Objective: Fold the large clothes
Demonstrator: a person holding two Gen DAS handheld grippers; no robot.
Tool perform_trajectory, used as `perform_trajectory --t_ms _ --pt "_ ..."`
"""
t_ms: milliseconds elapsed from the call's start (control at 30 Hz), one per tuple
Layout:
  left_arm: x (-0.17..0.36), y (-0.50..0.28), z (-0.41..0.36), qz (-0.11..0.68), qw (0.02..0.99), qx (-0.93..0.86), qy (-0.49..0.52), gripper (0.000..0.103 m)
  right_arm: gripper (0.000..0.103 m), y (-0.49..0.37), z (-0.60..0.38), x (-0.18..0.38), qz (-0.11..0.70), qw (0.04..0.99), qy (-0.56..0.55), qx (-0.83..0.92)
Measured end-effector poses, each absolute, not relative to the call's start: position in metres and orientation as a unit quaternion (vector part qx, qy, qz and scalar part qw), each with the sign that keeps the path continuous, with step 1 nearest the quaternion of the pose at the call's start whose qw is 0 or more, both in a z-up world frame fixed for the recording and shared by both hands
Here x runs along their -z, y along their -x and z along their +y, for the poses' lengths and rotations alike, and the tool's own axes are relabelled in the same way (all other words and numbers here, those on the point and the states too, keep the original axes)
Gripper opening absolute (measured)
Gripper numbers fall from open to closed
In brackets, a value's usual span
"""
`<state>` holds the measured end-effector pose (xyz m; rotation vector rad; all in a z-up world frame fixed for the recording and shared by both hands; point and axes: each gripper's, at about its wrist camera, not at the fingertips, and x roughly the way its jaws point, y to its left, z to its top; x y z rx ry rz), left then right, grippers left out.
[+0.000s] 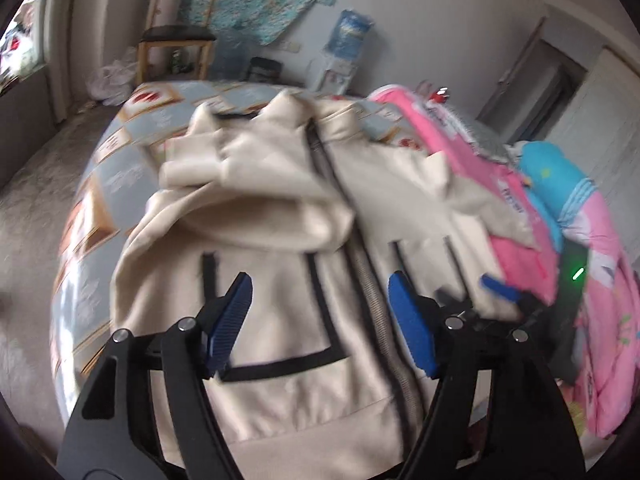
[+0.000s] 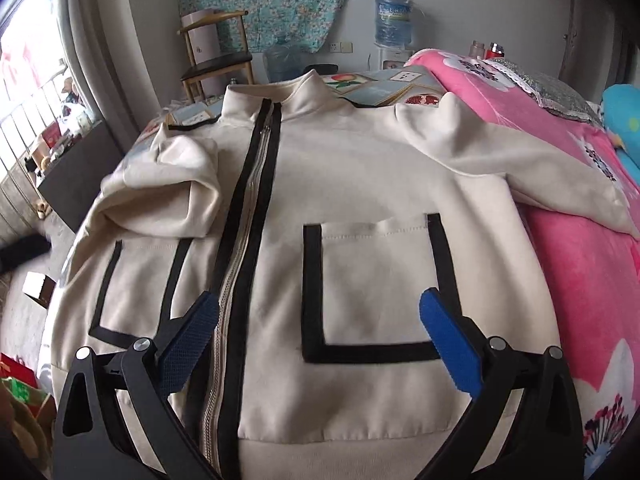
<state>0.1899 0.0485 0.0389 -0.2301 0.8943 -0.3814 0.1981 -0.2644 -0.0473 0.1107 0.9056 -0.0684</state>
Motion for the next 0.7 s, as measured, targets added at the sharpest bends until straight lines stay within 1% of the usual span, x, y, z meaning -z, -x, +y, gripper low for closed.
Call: perform_trajectory --t_ms 100,167,233,300,367,400,467,500,567,633,700 --pt "-0.011 -0.186 0.069 0.45 0.882 0.107 0.092 0.067 0.098 -0.216 -0.265 0.038 0.433 0.897 -0.091 -0.009" --pt "0.007 -0.186 0.079 0.463 0.883 0.054 0.057 0.065 0.098 -0.232 -0.259 0.03 0.434 0.892 -0.119 -0.044" --pt "0.017 -0.189 0.087 0.47 0.881 0.033 0.049 0.06 0.098 -0.255 -0.243 0.02 0.439 0.881 -0.143 -0.1" --pt "0.024 -0.193 0.094 0.476 0.877 0.021 0.061 0.056 0.098 -0.283 -0.22 0.013 0.458 0.853 -0.183 -0.172" --pt "0.028 -0.195 0.1 0.474 0.878 0.01 0.068 0.054 0.098 -0.3 -0.201 0.013 0.479 0.819 -0.222 -0.224" --pt "0.031 -0.196 0.102 0.471 0.879 0.005 0.071 0.054 0.098 -0.313 -0.19 0.016 0.492 0.792 -0.26 -0.251" --pt "0.039 -0.199 0.105 0.472 0.879 -0.003 0.072 0.052 0.098 -0.334 -0.172 0.028 0.511 0.748 -0.324 -0.272" --pt "0.04 -0.199 0.107 0.474 0.878 -0.006 0.074 0.049 0.098 -0.342 -0.168 0.037 0.52 0.733 -0.35 -0.265" --pt "0.047 -0.202 0.108 0.477 0.876 -0.008 0.077 0.047 0.098 -0.356 -0.163 0.06 0.537 0.698 -0.409 -0.241" --pt "0.052 -0.205 0.107 0.477 0.876 -0.011 0.075 0.04 0.098 -0.365 -0.169 0.096 0.557 0.654 -0.487 -0.162" --pt "0.052 -0.204 0.108 0.475 0.877 -0.012 0.07 0.04 0.098 -0.364 -0.177 0.123 0.556 0.617 -0.547 -0.106"
